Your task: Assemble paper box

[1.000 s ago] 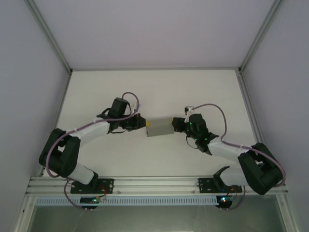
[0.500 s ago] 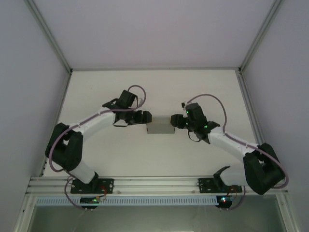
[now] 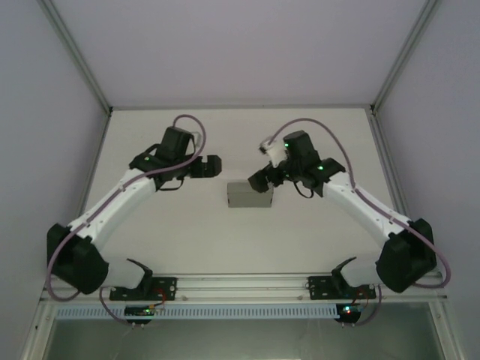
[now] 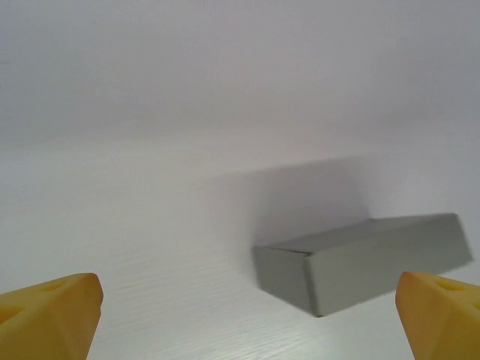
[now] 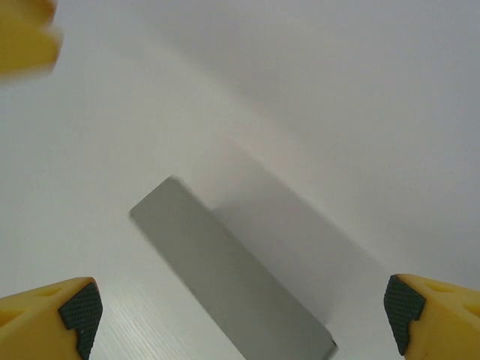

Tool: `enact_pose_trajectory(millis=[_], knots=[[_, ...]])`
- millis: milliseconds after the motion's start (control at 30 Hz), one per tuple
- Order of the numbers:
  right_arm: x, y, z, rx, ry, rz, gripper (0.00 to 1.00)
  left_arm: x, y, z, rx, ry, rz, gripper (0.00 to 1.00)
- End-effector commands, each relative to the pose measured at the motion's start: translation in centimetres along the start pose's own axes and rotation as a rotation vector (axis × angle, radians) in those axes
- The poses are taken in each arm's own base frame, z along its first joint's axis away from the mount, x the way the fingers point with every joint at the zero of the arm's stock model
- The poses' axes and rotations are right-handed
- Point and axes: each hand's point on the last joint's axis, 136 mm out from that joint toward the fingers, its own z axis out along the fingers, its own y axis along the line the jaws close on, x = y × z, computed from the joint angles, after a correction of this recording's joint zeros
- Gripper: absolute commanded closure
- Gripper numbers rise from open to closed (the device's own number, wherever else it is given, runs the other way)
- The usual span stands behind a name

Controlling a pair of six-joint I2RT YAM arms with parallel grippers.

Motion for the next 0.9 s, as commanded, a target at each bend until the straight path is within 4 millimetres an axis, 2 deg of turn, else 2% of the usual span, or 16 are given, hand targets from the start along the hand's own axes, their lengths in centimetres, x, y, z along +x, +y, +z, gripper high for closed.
enact_pose_trajectory(millis=[0,67,200,400,467,667,733,800,867], knots=[[3.7,2.0,1.7,-0.109,0.25,-0.373,0.01,3.2,5.5,-0.7,-0.18,0.057,-0.069,0.0],[4.3,1.4,2.9,-0.099,0.354,-0.432,0.01,4.4,7.1,-1.2,-0.214,0.065,-0.114,0.0],[4.9,0.3,5.1,-0.098,0.486,-0.521,0.04,6.0,8.5,-2.0,-0.232,0.057,-0.16,0.01],[6.7,1.4,7.0,-0.158,0.623,-0.572,0.19,6.4,9.0,-2.9,-0.238,0.031,-0.166,0.0],[7.2,0.5,7.8,-0.105,0.663,-0.603,0.29,6.3,9.1,-3.1,-0.242,0.025,-0.163,0.0],[6.5,-2.8,9.6,0.195,0.643,-0.668,0.46,6.4,9.7,-3.1,-0.272,0.029,-0.157,0.01],[5.9,-3.9,9.9,0.314,0.609,-0.709,0.49,6.4,9.8,-3.0,-0.282,0.029,-0.157,0.0],[5.7,-4.3,10.0,0.392,0.591,-0.745,0.46,6.5,10.0,-3.0,-0.288,0.034,-0.158,0.01],[5.8,-4.0,9.9,0.432,0.583,-0.778,0.46,6.6,10.0,-2.9,-0.291,0.036,-0.158,0.0]])
